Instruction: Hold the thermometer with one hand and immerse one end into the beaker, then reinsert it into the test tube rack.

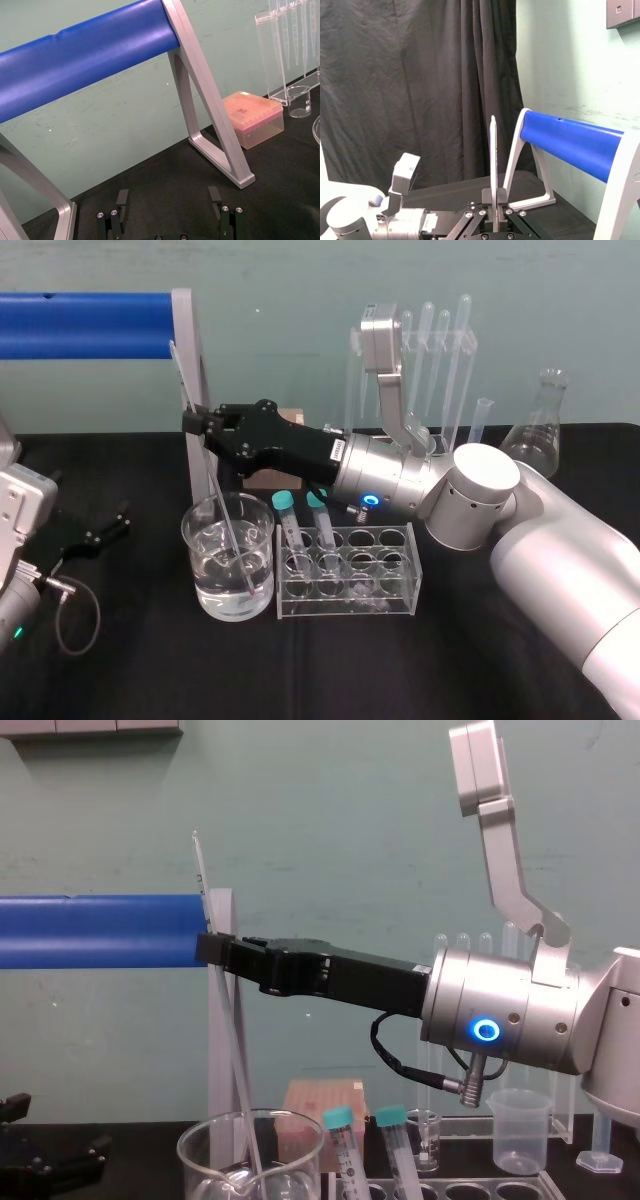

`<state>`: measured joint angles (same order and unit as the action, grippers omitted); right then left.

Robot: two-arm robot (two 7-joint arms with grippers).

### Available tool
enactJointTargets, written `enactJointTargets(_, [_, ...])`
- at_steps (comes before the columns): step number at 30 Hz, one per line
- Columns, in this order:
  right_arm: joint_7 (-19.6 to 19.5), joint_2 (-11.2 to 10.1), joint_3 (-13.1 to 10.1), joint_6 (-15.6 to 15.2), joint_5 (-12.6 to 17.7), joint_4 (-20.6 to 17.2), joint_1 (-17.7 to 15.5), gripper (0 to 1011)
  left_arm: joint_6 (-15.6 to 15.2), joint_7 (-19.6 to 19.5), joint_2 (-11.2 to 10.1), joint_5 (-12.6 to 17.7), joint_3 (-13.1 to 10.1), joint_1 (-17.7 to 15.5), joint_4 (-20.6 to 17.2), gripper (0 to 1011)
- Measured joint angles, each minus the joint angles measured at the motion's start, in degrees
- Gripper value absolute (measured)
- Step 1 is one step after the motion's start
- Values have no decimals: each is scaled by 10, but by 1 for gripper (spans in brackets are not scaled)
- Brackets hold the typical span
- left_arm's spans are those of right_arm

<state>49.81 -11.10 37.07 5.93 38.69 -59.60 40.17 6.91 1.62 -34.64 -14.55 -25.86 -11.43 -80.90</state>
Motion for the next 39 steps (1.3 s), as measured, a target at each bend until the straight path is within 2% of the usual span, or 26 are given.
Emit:
enactJointTargets(27, [-3, 0, 1, 3, -7, 1, -3, 53, 0, 0, 0, 0, 0, 0, 0, 1008])
enactJointTargets(39, [-9, 3, -1, 20, -18, 3, -6, 53, 0, 0, 0, 0, 0, 0, 0, 1008])
